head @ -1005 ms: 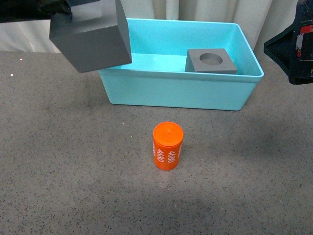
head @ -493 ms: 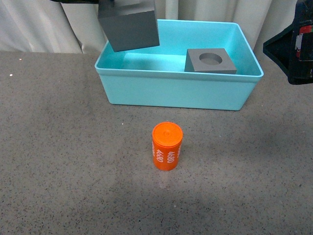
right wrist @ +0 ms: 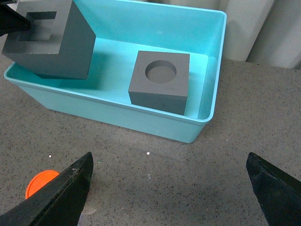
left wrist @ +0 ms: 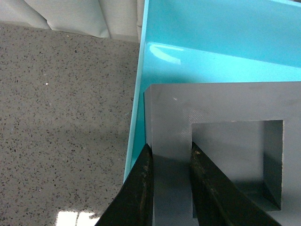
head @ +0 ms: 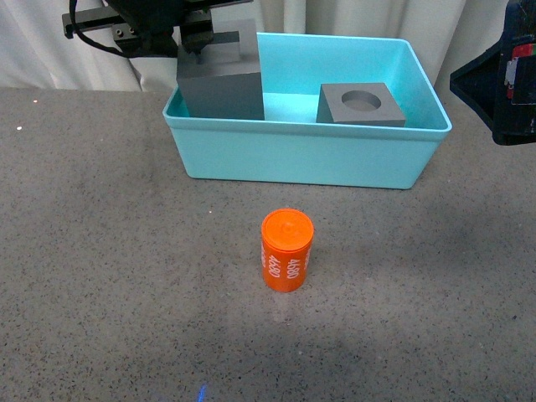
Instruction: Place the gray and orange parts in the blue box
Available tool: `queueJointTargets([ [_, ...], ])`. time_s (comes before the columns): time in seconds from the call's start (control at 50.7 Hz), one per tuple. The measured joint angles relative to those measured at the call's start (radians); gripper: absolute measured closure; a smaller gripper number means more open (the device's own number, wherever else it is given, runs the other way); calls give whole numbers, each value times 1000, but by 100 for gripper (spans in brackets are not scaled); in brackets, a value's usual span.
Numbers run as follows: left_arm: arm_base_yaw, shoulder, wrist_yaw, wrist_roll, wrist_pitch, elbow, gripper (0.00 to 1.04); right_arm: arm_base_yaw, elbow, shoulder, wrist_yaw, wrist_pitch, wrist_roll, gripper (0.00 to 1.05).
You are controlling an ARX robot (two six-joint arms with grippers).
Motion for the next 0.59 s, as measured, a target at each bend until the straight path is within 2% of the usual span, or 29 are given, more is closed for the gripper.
queueJointTargets([
  [0.296, -5, 47, 23, 8, -67, 40, 89, 0, 0, 0, 0, 0, 0, 10],
  [0.591, -3, 80, -16, 15, -59, 49, 89, 0, 0, 0, 0, 0, 0, 10],
])
